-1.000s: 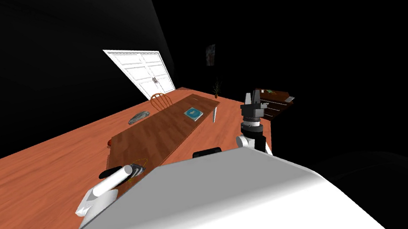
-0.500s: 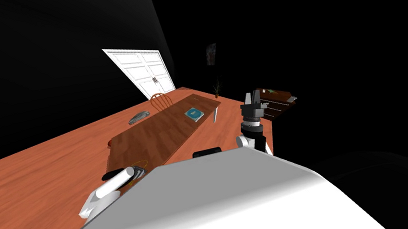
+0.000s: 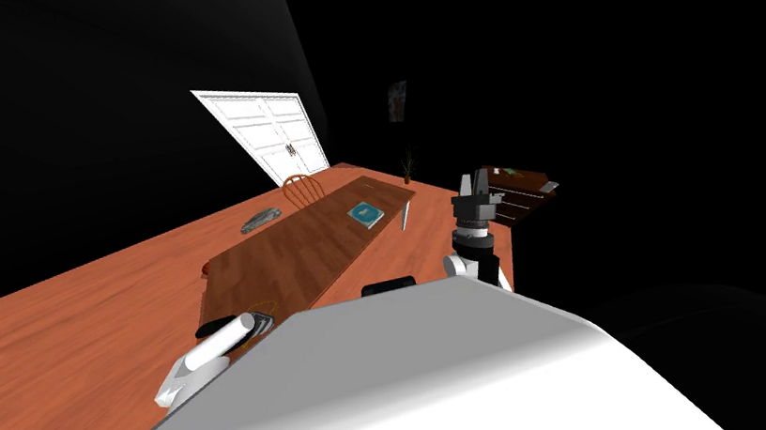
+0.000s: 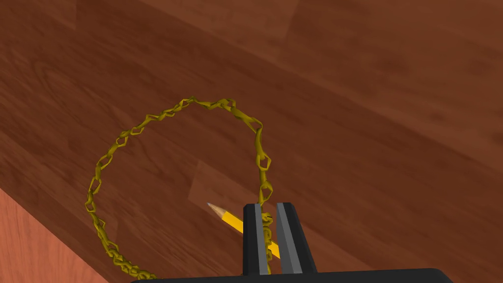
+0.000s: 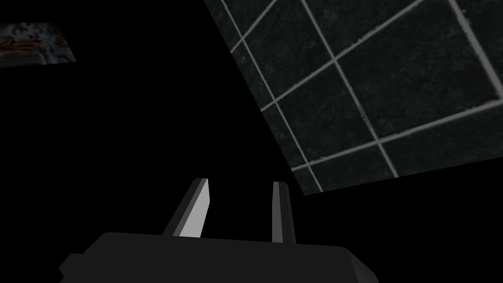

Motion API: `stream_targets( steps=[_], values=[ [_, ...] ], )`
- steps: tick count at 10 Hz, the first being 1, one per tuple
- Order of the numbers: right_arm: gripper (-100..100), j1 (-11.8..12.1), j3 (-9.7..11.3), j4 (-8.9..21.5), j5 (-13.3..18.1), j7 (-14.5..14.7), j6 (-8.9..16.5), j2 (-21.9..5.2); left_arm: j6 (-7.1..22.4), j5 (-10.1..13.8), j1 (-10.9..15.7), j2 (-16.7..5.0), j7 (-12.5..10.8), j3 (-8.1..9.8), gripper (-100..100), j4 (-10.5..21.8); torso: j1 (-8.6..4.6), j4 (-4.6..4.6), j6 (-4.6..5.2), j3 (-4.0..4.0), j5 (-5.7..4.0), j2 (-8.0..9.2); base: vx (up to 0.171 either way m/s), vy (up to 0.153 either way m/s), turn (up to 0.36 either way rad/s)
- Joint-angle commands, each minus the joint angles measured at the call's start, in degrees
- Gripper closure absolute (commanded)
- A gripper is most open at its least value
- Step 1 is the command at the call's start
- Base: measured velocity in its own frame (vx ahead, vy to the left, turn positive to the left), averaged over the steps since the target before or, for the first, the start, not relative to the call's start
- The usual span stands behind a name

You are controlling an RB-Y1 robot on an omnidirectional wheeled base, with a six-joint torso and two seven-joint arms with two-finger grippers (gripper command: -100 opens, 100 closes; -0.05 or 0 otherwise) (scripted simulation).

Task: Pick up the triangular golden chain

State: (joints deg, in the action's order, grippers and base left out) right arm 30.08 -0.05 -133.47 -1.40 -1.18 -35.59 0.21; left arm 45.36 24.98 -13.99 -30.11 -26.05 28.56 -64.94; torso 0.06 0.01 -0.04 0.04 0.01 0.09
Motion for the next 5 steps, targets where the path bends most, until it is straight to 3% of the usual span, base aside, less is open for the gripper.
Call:
stream_targets(
  steps=[1, 2, 3, 4, 5],
  values=[
    [0, 0.0, 0.0, 0.0, 0.0, 0.0, 0.0, 0.0, 0.0, 0.0, 0.0, 0.0, 0.0, 0.00, 100, 0.0, 0.00, 0.00, 0.00, 0.00, 0.00, 0.00, 0.000, 0.000, 0.000],
    [0, 0.0, 0.0, 0.0, 0.0, 0.0, 0.0, 0.0, 0.0, 0.0, 0.0, 0.0, 0.0, -0.01, 100, 0.0, -0.01, 0.00, 0.00, 0.00, -0.01, 0.00, 0.000, 0.000, 0.000],
    [0, 0.0, 0.0, 0.0, 0.0, 0.0, 0.0, 0.0, 0.0, 0.0, 0.0, 0.0, 0.0, 0.00, 0, 0.0, -0.01, 0.00, 0.00, 0.00, -0.01, 0.01, 0.000, 0.000, 0.000],
    [0, 0.0, 0.0, 0.0, 0.0, 0.0, 0.0, 0.0, 1.8, 0.6, -0.7, -0.8, -0.4, 0.41, 100, -1.9, -0.01, 0.00, 0.00, 0.00, -0.01, 0.01, -0.033, -0.041, -0.030],
    [0, 0.0, 0.0, 0.0, 0.0, 0.0, 0.0, 0.0, 2.6, 0.9, -1.0, -1.1, -0.6, 0.58, 100, -2.7, -0.16, 0.02, 0.00, 0.06, -0.05, 0.11, -0.042, -0.071, -0.021]
  ],
)
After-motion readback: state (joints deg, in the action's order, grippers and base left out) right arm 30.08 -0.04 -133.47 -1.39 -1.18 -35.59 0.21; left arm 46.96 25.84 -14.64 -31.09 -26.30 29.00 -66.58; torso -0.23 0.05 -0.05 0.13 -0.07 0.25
